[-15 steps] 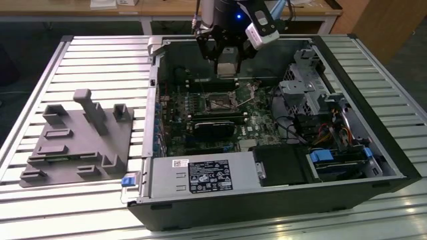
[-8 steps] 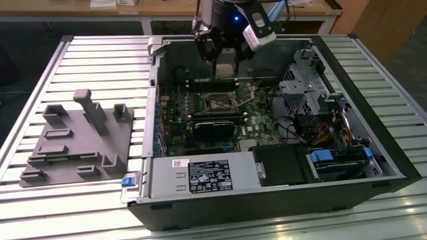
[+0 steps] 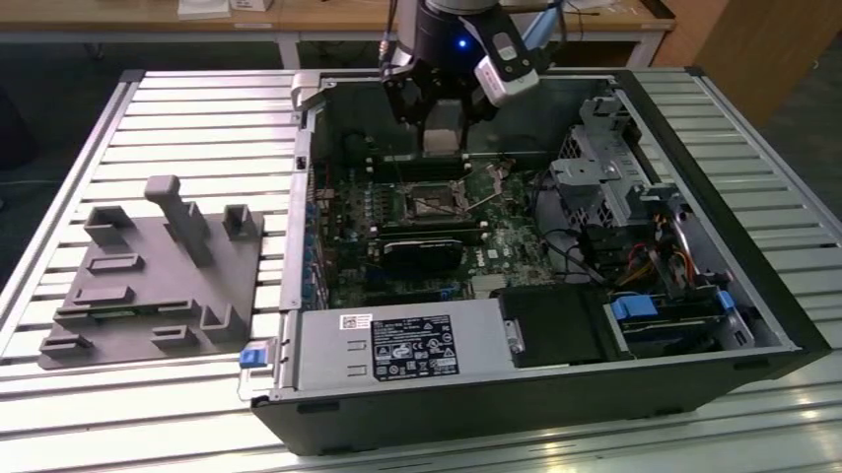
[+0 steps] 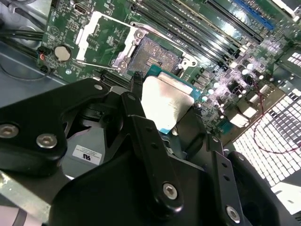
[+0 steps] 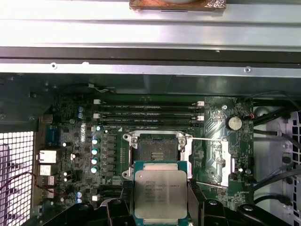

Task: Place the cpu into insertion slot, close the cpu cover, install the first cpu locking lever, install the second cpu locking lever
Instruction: 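Place the cpu into insertion slot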

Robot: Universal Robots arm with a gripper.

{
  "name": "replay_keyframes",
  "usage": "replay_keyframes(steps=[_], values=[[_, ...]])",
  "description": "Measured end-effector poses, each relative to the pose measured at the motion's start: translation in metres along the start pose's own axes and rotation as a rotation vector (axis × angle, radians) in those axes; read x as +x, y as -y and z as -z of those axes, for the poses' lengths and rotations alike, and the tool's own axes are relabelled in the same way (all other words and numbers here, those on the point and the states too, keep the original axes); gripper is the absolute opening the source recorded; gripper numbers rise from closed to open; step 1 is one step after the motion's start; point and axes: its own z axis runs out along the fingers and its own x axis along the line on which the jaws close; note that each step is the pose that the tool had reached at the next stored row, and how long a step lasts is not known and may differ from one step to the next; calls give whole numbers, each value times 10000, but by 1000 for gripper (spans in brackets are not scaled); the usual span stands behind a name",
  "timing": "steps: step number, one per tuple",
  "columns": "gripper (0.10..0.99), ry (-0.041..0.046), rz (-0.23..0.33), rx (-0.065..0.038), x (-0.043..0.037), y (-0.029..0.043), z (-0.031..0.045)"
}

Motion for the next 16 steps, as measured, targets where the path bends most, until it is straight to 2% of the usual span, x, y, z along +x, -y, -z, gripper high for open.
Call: replay_keyframes(steps=[16], values=[[537, 0, 0, -1, 3, -40, -188]])
